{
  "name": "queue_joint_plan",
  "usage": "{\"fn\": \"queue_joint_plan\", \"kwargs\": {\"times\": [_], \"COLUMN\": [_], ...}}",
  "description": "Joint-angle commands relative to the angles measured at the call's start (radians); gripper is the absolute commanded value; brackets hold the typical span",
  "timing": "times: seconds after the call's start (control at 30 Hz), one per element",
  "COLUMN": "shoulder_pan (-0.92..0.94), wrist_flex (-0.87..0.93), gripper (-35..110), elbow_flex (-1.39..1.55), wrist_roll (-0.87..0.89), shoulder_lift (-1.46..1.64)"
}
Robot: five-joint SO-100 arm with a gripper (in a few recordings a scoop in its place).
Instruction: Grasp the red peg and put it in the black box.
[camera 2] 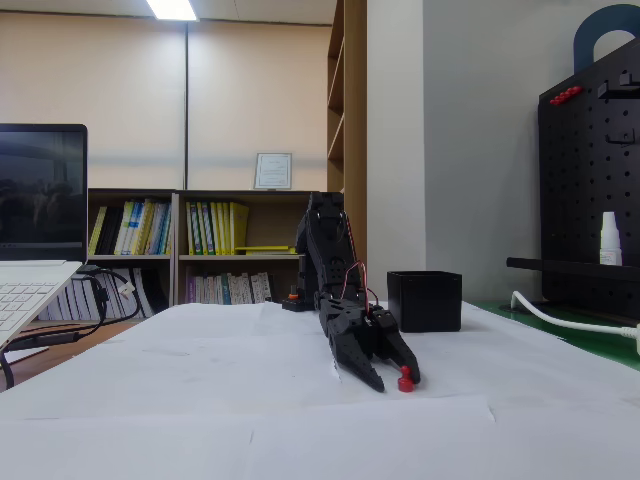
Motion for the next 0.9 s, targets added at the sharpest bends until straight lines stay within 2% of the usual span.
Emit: {"fn": "queue_joint_plan", "kwargs": {"times": [0.0, 0.7, 0.87], "shoulder_pan": [-0.035, -0.035, -0.031], "wrist_flex": [0.000, 0.002, 0.133], "gripper": [3, 0, 0], "elbow_flex": [-0.005, 0.003, 0.011], "wrist_roll": [-0.018, -0.020, 0.023], "shoulder_lift": [-0.044, -0.052, -0.130]}}
